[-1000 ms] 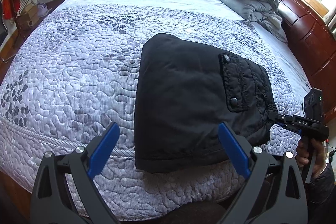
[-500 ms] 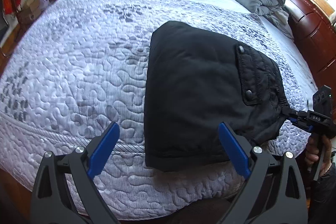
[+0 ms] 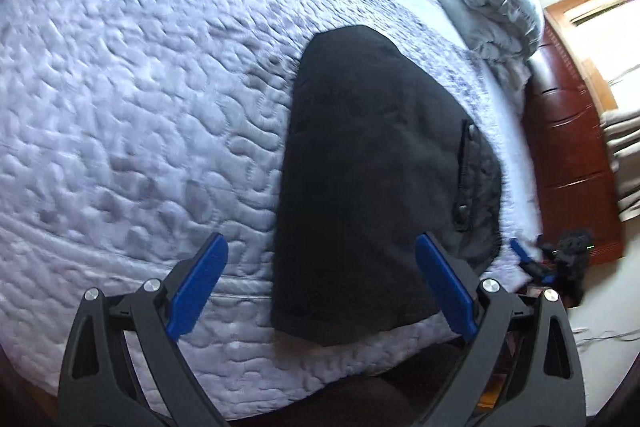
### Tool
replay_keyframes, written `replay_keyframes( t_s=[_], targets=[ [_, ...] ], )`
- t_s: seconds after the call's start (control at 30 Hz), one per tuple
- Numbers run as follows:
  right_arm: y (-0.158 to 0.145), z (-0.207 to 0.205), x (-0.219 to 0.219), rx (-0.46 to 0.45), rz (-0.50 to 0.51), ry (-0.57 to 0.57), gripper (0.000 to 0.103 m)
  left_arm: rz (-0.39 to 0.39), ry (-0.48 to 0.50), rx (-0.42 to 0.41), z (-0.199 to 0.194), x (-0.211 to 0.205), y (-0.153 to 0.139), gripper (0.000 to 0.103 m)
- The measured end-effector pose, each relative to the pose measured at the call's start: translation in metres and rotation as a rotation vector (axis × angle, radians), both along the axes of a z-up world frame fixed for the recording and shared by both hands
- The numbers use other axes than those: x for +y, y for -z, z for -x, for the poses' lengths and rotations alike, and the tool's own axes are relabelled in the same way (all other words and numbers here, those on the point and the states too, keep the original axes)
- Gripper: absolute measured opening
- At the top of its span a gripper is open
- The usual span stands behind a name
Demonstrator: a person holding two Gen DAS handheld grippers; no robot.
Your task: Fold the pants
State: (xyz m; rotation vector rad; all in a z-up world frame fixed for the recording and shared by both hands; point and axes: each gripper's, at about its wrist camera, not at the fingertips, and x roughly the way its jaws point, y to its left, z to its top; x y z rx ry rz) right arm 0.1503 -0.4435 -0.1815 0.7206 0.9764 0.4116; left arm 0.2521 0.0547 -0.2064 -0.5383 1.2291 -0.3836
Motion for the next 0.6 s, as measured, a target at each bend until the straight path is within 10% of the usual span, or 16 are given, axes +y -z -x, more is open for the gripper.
replay_keyframes(
  t_s=[0.6],
  targets=[
    [0.053,-0.027,0.000,0.127,-0.175,-0.051,0.098,0.424,0.070,0.221,-0.032,-0.004,0.081,0.095]
  ],
)
